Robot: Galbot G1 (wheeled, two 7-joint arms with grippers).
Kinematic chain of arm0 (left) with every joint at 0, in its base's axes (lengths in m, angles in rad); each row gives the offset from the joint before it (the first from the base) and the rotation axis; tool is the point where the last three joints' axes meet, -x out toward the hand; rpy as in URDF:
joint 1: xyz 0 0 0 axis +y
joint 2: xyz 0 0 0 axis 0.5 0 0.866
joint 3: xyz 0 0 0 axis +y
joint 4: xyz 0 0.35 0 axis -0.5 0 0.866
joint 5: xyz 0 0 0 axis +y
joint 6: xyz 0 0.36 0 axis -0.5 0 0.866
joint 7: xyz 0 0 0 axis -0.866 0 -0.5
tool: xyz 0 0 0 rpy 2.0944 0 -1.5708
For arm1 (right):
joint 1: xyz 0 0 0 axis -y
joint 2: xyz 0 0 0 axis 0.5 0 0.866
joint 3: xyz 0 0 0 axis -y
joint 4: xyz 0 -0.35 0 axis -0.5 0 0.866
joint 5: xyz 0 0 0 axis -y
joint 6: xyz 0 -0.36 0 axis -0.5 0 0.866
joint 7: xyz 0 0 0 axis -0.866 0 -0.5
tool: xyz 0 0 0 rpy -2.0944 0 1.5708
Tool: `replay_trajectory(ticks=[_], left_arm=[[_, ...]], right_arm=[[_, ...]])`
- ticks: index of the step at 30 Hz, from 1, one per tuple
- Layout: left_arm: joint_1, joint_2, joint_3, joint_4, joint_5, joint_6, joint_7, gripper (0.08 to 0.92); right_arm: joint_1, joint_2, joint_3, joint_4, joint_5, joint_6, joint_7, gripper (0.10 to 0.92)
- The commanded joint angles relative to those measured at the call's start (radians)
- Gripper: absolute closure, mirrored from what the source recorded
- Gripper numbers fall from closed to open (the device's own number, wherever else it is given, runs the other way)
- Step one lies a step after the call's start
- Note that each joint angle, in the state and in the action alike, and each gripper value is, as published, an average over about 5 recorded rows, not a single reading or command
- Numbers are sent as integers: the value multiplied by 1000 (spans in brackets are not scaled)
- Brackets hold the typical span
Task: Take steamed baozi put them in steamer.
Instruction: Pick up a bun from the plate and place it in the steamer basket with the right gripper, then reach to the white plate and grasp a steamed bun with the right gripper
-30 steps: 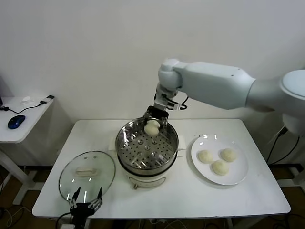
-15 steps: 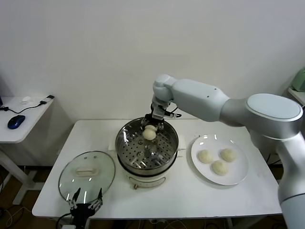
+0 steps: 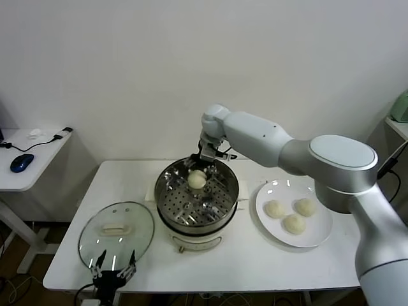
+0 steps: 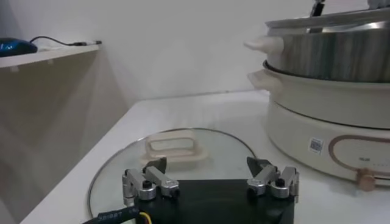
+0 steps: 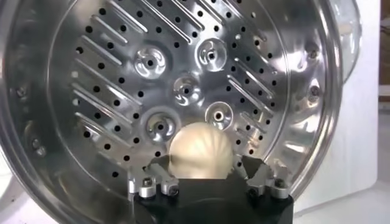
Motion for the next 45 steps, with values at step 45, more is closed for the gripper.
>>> replay_trajectory(ticks=[45], left_arm=[[10,-16,1,-1,-16,-1,-16,177]], right_arm=[[-129,-603,-224,310,594,-1004,186,203]])
